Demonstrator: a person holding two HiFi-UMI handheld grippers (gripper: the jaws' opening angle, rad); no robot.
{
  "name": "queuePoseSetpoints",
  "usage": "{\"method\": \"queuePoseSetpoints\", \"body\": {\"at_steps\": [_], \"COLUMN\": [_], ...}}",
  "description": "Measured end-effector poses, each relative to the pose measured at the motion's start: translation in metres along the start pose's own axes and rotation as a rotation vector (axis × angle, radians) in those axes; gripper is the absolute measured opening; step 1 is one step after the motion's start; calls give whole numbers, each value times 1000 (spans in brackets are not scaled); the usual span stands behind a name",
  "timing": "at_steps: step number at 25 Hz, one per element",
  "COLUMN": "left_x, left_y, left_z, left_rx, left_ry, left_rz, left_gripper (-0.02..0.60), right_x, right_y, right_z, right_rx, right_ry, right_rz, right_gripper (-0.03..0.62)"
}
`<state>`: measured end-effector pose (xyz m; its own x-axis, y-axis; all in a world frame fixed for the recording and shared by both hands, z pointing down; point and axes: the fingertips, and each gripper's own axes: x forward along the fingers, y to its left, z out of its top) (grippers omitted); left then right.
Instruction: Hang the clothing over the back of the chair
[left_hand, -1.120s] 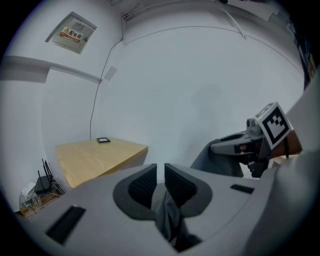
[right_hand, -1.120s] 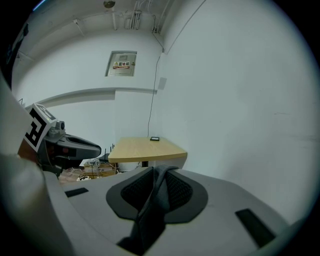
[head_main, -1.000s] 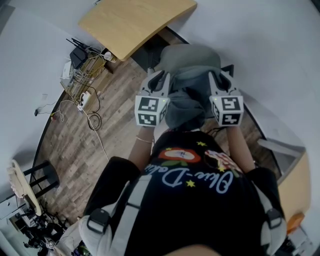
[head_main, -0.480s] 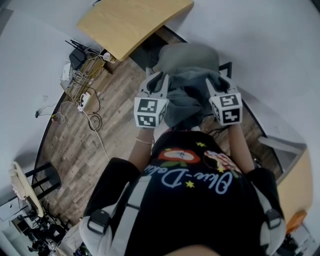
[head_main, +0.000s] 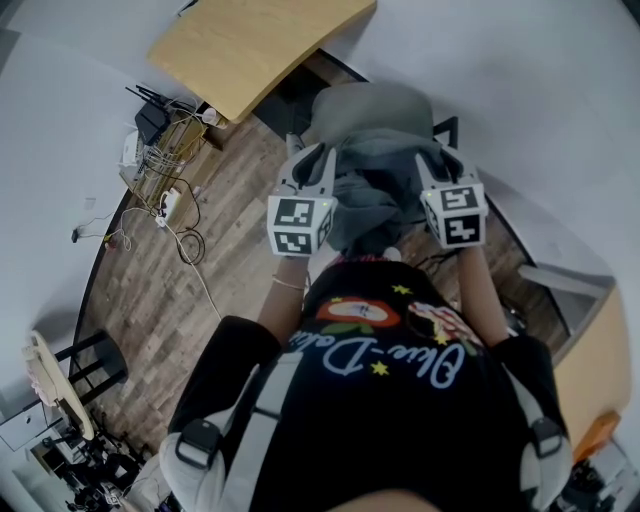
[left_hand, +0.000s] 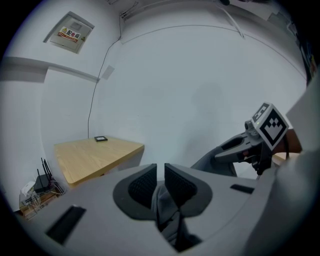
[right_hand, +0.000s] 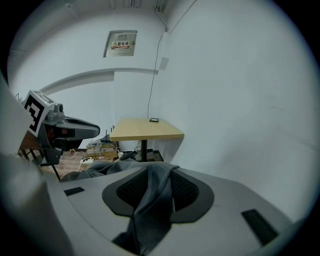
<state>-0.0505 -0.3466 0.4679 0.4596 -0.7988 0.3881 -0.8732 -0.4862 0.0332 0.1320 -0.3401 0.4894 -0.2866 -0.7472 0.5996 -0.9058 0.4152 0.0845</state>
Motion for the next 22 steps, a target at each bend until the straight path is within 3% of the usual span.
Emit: {"method": "queuePoseSetpoints", "body": {"at_steps": [12,22], "left_x": [-5,-10], "left_y": [-10,-15], "left_z": [14,23], "left_rx": [-12,5], "left_ry": [-50,-70], "left_rz": [-10,-28], "left_gripper": [28,28], "right_x": [-21,-33], "right_y": [-16,-19], "right_z": [-2,33], "right_rx": [7,32], "right_ry": [7,-153], "right_rz": [-65,-80], "right_gripper": [112,110]}}
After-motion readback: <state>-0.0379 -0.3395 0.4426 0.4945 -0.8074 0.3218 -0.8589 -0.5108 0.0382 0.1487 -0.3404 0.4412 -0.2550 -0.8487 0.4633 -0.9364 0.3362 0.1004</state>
